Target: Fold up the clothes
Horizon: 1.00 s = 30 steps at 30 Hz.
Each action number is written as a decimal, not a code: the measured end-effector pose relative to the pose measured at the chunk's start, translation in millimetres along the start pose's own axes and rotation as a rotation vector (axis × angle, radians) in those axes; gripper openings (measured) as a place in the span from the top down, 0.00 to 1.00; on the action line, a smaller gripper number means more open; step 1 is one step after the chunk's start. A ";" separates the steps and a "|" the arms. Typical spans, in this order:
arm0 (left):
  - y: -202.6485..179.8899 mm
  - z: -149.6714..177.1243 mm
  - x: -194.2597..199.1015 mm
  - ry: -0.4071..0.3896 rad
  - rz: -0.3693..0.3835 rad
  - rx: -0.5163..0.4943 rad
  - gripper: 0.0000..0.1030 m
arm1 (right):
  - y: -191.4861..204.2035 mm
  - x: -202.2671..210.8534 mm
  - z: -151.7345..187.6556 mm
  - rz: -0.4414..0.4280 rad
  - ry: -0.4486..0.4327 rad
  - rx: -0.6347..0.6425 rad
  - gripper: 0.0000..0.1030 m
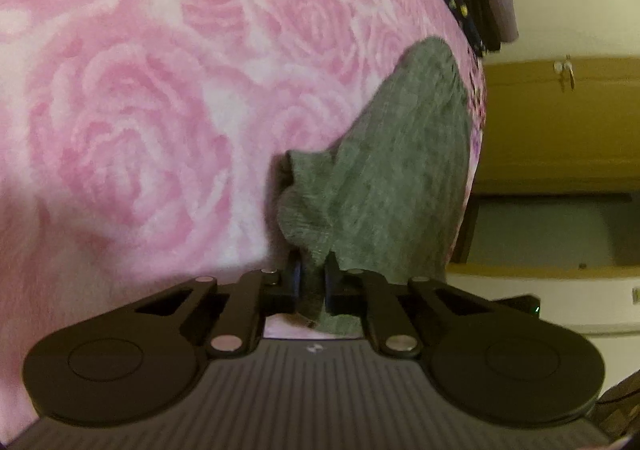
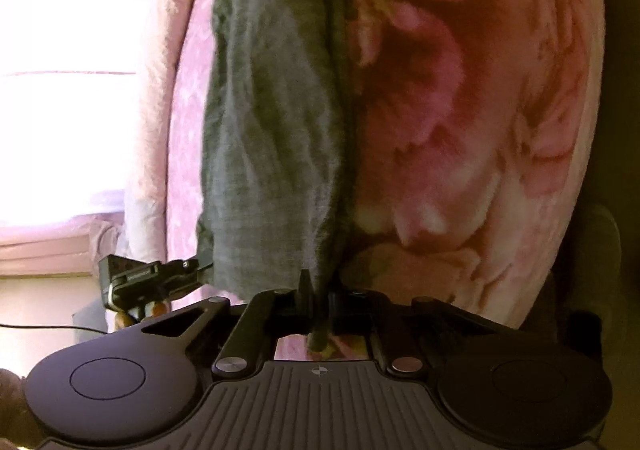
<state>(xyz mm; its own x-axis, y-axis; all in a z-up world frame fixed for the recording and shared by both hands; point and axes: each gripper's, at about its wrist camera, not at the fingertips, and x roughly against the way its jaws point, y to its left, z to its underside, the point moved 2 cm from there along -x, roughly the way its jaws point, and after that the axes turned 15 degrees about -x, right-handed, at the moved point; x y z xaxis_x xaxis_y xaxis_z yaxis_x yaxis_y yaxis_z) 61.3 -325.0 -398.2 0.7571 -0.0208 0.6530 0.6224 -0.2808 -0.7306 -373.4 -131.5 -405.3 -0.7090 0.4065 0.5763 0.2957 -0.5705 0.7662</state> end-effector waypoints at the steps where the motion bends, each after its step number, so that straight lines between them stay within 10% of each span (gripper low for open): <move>1: -3.9 -1.7 5.2 -0.022 0.002 0.013 0.93 | 1.0 3.9 -2.4 -0.016 0.005 -0.018 0.96; 12: -68.5 -76.1 11.2 -0.231 0.032 0.120 0.93 | 15.5 55.7 -57.4 -0.219 0.032 -0.345 0.96; 23: -47.7 -168.1 -76.8 -0.270 -0.052 0.365 0.83 | 22.1 44.2 -173.4 -0.263 -0.007 -0.672 0.95; 27: -34.8 -182.3 -88.6 -0.312 -0.086 0.429 0.68 | 12.5 45.3 -194.0 -0.341 -0.162 -0.756 0.30; 30: -44.4 -188.3 -75.3 -0.360 -0.100 0.324 0.63 | 19.7 69.1 -200.7 -0.376 -0.292 -0.633 0.30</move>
<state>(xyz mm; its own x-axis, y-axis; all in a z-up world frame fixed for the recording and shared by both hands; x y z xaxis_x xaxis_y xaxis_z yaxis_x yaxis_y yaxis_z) -60.8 -491.6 -377.4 0.6753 0.3397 0.6546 0.6822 0.0496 -0.7295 -545.1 -257.9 -407.5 -0.4665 0.7733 0.4294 -0.4126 -0.6196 0.6677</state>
